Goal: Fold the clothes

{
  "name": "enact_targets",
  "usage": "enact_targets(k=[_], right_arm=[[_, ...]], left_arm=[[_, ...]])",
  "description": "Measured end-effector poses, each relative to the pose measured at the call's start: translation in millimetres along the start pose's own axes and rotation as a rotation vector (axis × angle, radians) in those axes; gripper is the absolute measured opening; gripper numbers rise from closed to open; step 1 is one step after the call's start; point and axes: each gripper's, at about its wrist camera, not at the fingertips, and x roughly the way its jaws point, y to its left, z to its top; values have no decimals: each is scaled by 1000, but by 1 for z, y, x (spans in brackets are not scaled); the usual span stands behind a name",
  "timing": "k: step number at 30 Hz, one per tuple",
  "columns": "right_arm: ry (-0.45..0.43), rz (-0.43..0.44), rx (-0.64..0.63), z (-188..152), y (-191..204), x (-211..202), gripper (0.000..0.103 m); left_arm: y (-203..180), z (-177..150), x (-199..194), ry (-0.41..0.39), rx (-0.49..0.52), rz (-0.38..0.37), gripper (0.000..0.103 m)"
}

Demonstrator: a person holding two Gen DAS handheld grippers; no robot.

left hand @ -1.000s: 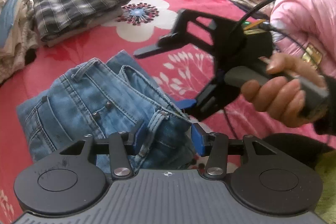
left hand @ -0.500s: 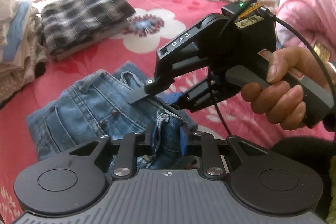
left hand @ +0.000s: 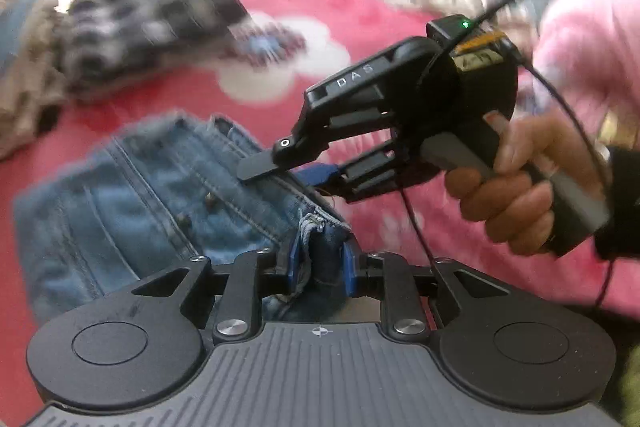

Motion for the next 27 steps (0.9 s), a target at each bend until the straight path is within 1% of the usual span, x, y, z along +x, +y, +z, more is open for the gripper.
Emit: enact_targets(k=[2,3,5,6,7,8,10,11,14,16,18,20,22,25,27], right_arm=[[-9,6,-53,-3,9,1,28],[-6,-2,-51,-1,6,4,28],[-2,-44,-52,2,-2,4,28],[5,-52,-50,4,-3,3,31],[12,-65,-53,5,0,1,38],[12,-83,-83,5,8,-5,42],[-19,-133,-185,2,31,-12,61],[-44,-165,-256,0,47,-17,62],[-95,-216,-426,-5,87,-19,62],[-94,-228,-515,-5,108,-11,62],[-71,-258,-594,0,120,7,62],[-44,-278,-615,14,123,31,63],[16,-291,-588,32,118,57,70],[130,-317,-553,57,107,93,75],[210,-299,-504,70,99,113,75]], left_arm=[[-4,3,-5,-13,44,2,21],[-3,6,-9,-21,51,-2,21],[2,6,-15,-16,45,-17,21],[4,3,-13,-3,47,-23,21],[5,0,-9,18,58,-27,21],[3,-2,-5,34,71,-28,23],[0,-3,-4,31,80,-28,24],[1,-2,-5,30,69,-34,27],[9,-1,-17,21,3,-65,38],[14,-1,-28,20,-39,-87,41],[21,-3,-38,20,-88,-110,42],[31,-7,-45,20,-135,-103,42],[40,-13,-47,23,-171,-63,42],[54,-24,-41,43,-220,-6,41],[61,-32,-38,60,-240,5,41]])
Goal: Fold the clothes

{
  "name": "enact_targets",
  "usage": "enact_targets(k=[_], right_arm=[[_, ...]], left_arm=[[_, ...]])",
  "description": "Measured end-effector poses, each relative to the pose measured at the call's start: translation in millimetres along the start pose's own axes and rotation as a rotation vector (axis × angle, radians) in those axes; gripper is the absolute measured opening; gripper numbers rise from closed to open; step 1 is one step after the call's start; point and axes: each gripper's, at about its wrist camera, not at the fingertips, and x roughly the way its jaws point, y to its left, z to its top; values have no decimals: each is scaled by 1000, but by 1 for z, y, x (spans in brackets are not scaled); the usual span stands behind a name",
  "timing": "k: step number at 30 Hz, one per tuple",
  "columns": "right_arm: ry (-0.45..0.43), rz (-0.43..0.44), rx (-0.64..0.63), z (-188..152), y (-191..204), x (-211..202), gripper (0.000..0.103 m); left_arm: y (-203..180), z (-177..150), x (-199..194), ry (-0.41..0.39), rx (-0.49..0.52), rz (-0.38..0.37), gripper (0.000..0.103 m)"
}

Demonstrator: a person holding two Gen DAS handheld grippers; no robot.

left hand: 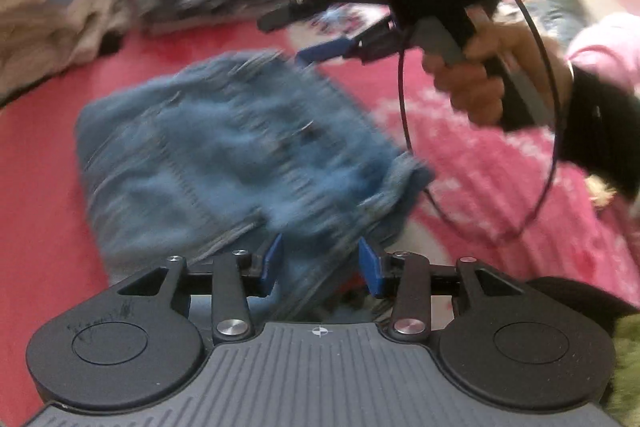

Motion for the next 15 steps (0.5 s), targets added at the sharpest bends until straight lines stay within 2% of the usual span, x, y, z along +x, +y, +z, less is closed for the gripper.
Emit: enact_targets(k=[1,3,5,8,9,11,15], right_arm=[[34,28,11,5,-3,7,80],[91,72,25,13,-4,17,79],[122,174,20,17,1,15,78],[108,299,4,18,12,2,78],[106,313,1,16,14,-2,78],[103,322,-7,10,17,-8,78],[126,198,-5,-10,17,-7,78]], left_arm=[[3,-4,-2,-7,-7,-6,41],[5,-8,-2,-17,-7,-18,41],[6,-9,0,-16,7,-23,41],[8,-11,1,-15,15,-37,41],[9,-12,2,-14,15,-43,41],[10,-14,1,-14,25,-49,41],[12,-15,2,-14,37,-56,41]])
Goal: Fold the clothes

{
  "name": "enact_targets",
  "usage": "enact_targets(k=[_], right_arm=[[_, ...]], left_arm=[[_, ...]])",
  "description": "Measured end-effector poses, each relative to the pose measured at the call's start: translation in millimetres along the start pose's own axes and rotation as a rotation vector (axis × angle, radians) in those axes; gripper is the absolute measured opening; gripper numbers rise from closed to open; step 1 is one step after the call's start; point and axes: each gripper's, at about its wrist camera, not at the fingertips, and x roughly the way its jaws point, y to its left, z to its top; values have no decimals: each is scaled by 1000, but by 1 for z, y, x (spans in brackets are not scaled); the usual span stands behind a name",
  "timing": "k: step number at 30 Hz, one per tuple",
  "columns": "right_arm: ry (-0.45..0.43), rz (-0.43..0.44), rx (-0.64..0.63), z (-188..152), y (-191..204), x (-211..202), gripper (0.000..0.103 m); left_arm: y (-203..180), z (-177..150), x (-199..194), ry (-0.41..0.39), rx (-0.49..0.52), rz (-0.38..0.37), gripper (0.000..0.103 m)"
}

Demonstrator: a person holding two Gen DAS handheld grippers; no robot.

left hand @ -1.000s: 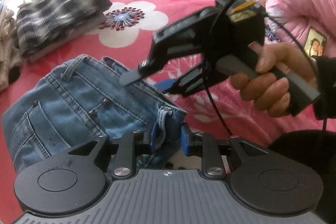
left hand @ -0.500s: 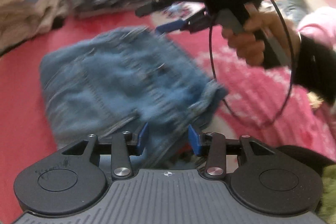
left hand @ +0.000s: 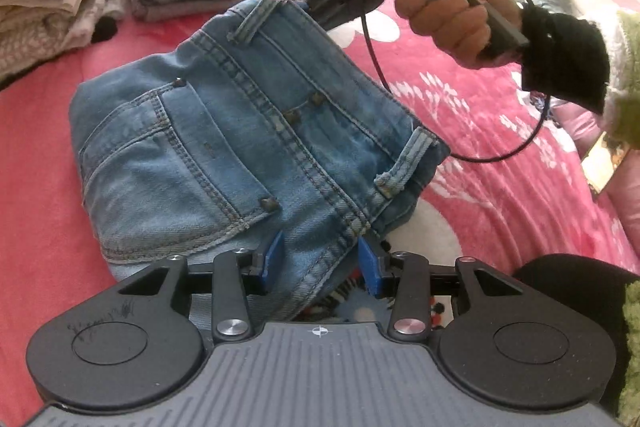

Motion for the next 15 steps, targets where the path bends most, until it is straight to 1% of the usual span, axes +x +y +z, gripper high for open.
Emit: enact_targets(k=[2,4,5,6,7,8,10,12,15], right_arm=[[-32,17,9,-8,6,-6,77],[-60,33,-29,-16,20,-13,77],[-70,14,-63,-20,27,-16,77],[-77,-34,-87,-25,31,-15,72],[-84,-82,-88,-30,32,-13,62],[-99,-111,-84,-33,34,-14,57],[-128,-151,-87,-39,42,-17,22],[-144,-177,-111,-43,57,-21,12],[-160,-183,-170,-57,91,-26,11]], left_arm=[[1,-1,-1,-1,1,-5,41],[2,-1,-2,-2,5,-7,41],[1,-2,-2,-3,8,-6,41],[1,-2,-2,-4,13,-4,40],[0,-2,-1,-5,17,-2,40],[0,-2,-2,-6,18,0,40],[0,-2,-3,-7,17,2,40],[-2,-2,-5,-10,21,10,40],[-3,-2,-6,-14,19,19,40]])
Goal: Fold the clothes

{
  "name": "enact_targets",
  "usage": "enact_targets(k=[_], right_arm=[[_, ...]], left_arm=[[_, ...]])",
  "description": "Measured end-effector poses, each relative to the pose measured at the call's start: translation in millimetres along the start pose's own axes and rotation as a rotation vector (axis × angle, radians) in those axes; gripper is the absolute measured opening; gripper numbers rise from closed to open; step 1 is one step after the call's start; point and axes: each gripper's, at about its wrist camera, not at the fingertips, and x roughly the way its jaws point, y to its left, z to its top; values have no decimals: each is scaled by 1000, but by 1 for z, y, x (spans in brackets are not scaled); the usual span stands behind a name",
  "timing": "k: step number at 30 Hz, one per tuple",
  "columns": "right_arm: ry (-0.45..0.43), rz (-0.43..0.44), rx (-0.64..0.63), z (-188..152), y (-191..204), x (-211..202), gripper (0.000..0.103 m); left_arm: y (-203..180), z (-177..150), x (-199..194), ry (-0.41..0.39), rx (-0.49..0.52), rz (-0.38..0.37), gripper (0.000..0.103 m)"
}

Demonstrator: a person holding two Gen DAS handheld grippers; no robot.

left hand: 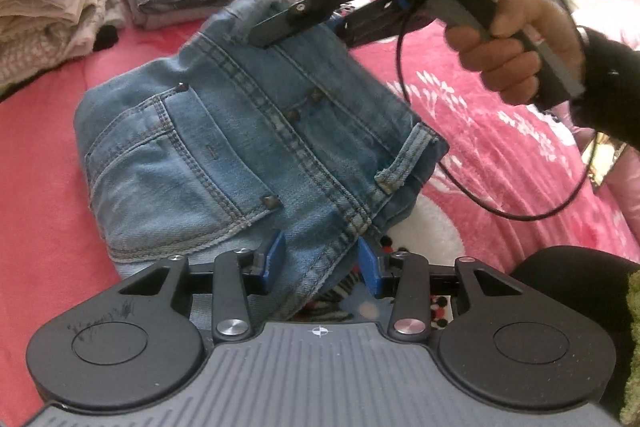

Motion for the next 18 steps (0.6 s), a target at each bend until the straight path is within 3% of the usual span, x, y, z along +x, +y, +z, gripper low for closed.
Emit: enact_targets(k=[4,8,12,18], right_arm=[[-15,-22,31,-19,15,-17,10],[-23,-74,185,-32,-27,-15,10],[-25,-18,381,-36,-70,-12,9],[9,123,535,-39,-70,-20,9]], left_arm=[[-3,0,-1,1,-3,6,40],[-5,0,-2,15,-6,-6,40],[-5,2,-5,38,3,-29,40],[7,19,-31,13,-67,-102,40]])
